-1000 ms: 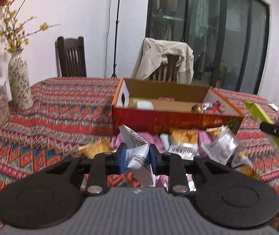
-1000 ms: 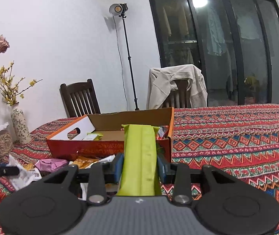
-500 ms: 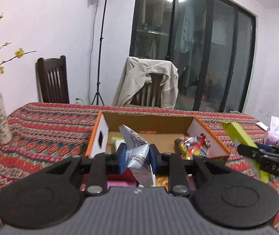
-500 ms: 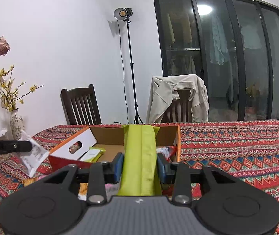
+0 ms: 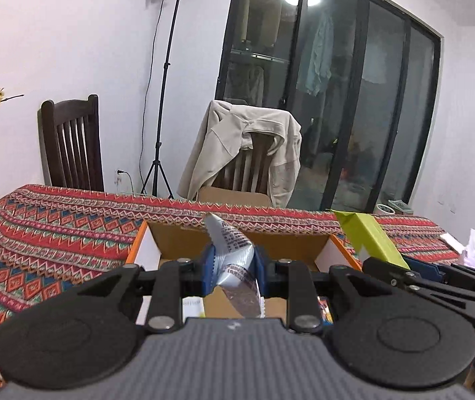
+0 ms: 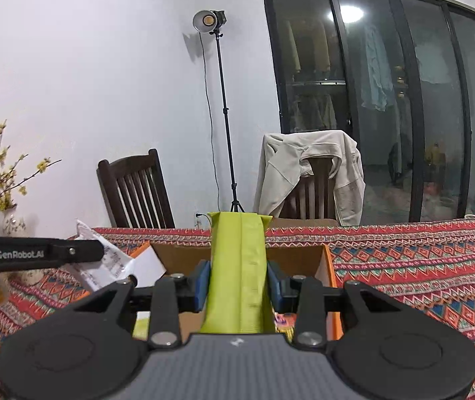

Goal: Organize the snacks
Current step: 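Carry both held snacks into the box and open both tools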

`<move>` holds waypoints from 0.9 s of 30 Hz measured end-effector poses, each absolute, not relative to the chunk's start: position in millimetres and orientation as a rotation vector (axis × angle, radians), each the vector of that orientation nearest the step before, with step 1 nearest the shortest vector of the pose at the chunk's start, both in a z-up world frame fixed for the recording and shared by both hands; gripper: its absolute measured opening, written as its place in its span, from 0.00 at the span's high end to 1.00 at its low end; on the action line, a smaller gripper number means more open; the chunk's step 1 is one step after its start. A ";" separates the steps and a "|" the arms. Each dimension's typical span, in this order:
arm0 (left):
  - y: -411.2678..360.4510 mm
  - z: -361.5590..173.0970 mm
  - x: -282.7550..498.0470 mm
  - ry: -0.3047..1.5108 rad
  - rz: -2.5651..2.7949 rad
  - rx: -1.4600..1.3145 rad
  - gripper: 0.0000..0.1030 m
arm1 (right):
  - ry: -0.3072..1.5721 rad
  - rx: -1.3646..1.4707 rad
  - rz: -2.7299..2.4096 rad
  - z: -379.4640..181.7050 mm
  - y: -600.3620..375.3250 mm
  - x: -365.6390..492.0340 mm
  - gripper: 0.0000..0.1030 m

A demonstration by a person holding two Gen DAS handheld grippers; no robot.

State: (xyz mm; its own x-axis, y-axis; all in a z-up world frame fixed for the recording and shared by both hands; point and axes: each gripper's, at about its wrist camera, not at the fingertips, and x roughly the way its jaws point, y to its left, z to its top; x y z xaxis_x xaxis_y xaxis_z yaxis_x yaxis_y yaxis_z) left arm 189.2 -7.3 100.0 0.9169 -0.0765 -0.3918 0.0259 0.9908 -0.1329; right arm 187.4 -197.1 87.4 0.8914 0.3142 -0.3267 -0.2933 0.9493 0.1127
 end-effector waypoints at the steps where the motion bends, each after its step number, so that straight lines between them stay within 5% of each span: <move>1: -7.8 99.2 197.1 0.411 -0.046 -0.127 0.75 | 0.349 0.059 0.312 87.1 -194.0 192.6 0.66; 21: 21.0 39.5 261.7 0.520 0.031 -0.171 0.74 | 0.425 0.076 0.269 40.4 -187.6 256.1 0.66; 24: 20.3 39.5 259.4 0.509 0.034 -0.165 0.63 | 0.441 0.084 0.270 36.6 -190.4 257.8 0.64; 26: 20.4 39.4 257.3 0.500 0.038 -0.167 0.45 | 0.438 0.084 0.265 38.0 -191.8 258.7 0.61; 27: 20.4 39.7 256.3 0.493 0.050 -0.169 0.24 | 0.437 0.088 0.269 38.0 -193.0 258.4 0.56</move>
